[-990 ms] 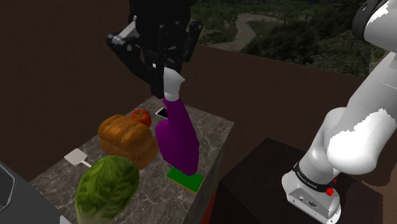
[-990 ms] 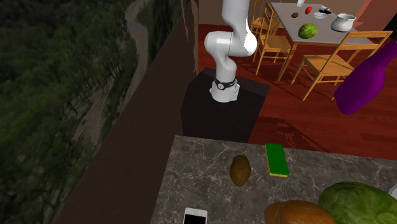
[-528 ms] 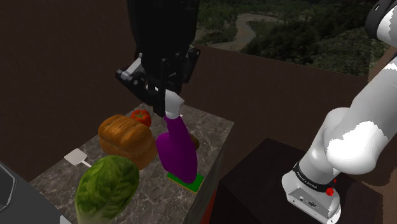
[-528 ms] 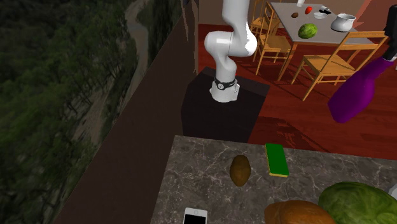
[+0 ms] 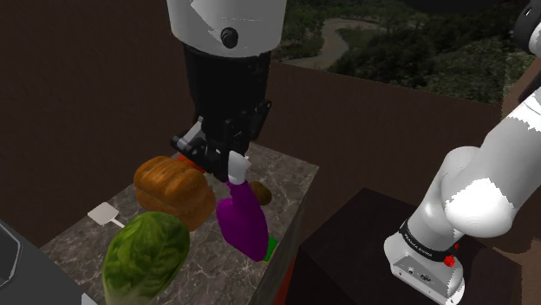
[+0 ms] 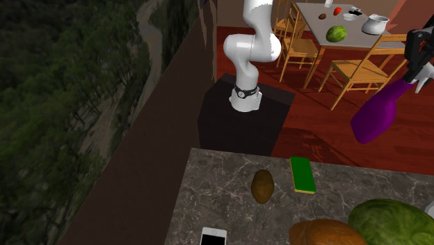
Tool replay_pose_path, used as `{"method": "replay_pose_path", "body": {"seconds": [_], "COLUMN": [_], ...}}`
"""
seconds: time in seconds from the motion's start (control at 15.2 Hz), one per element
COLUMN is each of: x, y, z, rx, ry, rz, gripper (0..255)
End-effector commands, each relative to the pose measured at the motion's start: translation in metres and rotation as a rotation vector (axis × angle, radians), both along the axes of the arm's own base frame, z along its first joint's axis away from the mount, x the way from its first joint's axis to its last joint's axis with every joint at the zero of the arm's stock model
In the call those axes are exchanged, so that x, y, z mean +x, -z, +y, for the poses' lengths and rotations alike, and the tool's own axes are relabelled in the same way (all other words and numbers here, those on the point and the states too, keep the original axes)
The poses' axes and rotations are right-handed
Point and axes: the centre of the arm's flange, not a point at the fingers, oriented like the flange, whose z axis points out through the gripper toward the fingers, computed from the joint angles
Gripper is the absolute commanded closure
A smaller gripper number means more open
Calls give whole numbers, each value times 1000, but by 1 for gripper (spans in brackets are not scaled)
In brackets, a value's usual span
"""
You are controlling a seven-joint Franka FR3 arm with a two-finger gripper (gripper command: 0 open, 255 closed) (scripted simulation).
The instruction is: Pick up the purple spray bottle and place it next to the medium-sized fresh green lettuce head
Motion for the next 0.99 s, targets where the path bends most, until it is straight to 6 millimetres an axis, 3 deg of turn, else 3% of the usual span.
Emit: {"method": "replay_pose_path", "body": {"seconds": [0.0,0.92], "x": [0,0], "y": [11,85], "z": [0,0], "rx": [1,1], "ry": [0,0], "rz": [0,0], "gripper": [255,255]}}
